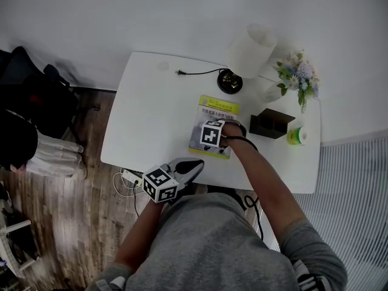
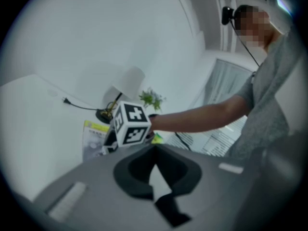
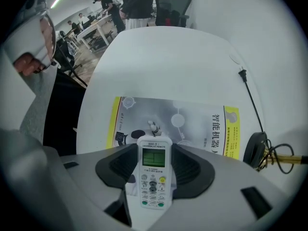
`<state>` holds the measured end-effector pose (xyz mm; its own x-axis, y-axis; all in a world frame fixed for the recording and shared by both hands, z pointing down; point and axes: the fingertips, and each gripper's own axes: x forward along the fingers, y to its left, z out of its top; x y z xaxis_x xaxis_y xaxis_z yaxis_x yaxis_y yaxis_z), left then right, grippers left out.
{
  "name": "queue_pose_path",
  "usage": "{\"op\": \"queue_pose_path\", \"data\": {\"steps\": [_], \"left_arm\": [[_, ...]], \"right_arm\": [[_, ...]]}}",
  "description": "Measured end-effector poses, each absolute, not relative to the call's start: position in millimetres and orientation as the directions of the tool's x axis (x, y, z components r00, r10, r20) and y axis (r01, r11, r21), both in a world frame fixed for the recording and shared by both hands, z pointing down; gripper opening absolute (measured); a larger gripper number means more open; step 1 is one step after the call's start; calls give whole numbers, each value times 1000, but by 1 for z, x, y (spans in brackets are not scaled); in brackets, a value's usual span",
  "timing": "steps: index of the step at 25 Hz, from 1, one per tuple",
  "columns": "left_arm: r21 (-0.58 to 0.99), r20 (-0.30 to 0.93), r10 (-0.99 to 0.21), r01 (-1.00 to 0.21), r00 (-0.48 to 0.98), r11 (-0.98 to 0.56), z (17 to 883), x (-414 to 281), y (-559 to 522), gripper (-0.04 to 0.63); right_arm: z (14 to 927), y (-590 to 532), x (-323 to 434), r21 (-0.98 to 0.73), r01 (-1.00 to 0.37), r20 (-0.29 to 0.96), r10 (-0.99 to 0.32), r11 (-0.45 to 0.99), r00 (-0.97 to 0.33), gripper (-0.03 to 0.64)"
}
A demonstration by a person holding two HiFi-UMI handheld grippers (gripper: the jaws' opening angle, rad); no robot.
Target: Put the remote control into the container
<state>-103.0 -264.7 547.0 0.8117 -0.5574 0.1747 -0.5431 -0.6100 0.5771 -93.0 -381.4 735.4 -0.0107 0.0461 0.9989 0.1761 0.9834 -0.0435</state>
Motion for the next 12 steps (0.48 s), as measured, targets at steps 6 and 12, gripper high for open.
{"op": "queue_pose_path", "data": {"steps": [6,12], "left_arm": [[570,177,-544,-536,821,-623,546,-103,-267,-5],[561,173,-511,-510,842,-652,544,-93,-267,-5]], "right_arm": [[714,-386,-84,-42,57,990,50,997,-131,221],[675,-394,-58,-38,-145,944,-12,989,-330,221]]}}
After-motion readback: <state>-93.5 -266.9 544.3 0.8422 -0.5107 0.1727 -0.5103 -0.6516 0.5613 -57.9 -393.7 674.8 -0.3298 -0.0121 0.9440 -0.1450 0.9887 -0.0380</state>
